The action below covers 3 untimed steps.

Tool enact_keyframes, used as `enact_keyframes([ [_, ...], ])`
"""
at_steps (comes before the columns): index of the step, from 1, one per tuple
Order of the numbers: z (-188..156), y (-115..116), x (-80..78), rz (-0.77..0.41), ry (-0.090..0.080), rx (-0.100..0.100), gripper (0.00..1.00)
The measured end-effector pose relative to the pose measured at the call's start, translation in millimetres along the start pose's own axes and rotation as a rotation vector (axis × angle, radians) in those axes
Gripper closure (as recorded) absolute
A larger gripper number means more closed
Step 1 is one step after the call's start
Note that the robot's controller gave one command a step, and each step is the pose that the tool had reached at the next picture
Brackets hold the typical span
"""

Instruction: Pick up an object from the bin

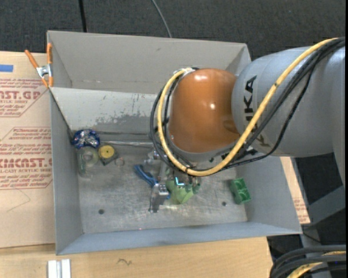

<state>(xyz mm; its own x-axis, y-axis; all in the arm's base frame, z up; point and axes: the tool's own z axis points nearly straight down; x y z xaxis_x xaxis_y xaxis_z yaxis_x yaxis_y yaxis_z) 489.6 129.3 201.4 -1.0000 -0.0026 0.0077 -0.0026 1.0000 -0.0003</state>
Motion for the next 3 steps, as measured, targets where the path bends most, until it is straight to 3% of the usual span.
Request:
enact_keyframes([
  [1, 130.0, -62.4, -50.0, 0.426, -0.010, -0.005, 0.00],
  [2, 100.0, -33.9, -36.6, 0.448, -0.008, -0.004, 0.00],
  [3, 94.5, -27.7, -18.0, 0.680, -0.005, -0.003, 0.00],
])
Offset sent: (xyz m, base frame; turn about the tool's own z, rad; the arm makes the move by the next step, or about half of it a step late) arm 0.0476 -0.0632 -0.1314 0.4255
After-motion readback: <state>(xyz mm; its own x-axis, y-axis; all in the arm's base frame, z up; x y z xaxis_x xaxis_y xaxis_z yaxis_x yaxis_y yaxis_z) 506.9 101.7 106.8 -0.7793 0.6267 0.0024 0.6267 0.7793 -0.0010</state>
